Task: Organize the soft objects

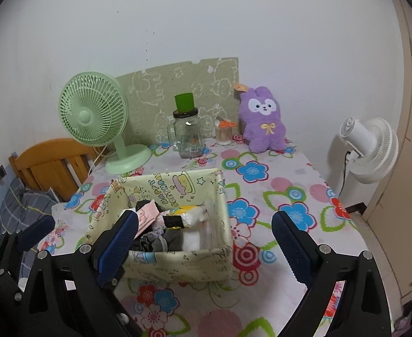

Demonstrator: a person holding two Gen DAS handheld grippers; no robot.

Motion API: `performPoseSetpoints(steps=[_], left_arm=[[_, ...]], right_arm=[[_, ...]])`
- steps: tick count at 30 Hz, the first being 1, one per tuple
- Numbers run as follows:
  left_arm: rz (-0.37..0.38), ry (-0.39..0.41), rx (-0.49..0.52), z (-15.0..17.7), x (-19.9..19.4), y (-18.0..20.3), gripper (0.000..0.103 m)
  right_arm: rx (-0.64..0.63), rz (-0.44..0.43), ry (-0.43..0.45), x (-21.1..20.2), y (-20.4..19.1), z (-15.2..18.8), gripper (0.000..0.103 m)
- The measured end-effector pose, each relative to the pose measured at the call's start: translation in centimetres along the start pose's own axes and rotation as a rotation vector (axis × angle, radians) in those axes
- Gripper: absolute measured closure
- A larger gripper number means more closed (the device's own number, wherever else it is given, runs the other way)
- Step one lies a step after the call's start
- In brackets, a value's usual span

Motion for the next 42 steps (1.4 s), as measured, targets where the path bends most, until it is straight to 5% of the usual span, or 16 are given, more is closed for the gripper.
performPoseSetpoints(steps=[24, 42], left_arm=[[-0.025, 0.159, -0.017, -0.1, -10.2, -2.3, 0.000], [-0.034, 0.208, -0.050, 0.3, -13.4, -3.5, 0.000]], right_arm=[[0.028, 0.079, 0.156, -11.4, 2.4, 0.5, 0.003], [0.027, 0.092, 0.200, -15.0, 2.6, 1.5, 0.001]])
Point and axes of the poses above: each gripper's, at about its wrist camera, not at the fingertips, and x roughly the way its jaws point, y to its right, z to its underside, the point moved 9 cm from there along x, roughly the way its jaws point, and after that the axes turned 9 degrees about -x, right-handed, at the moved point
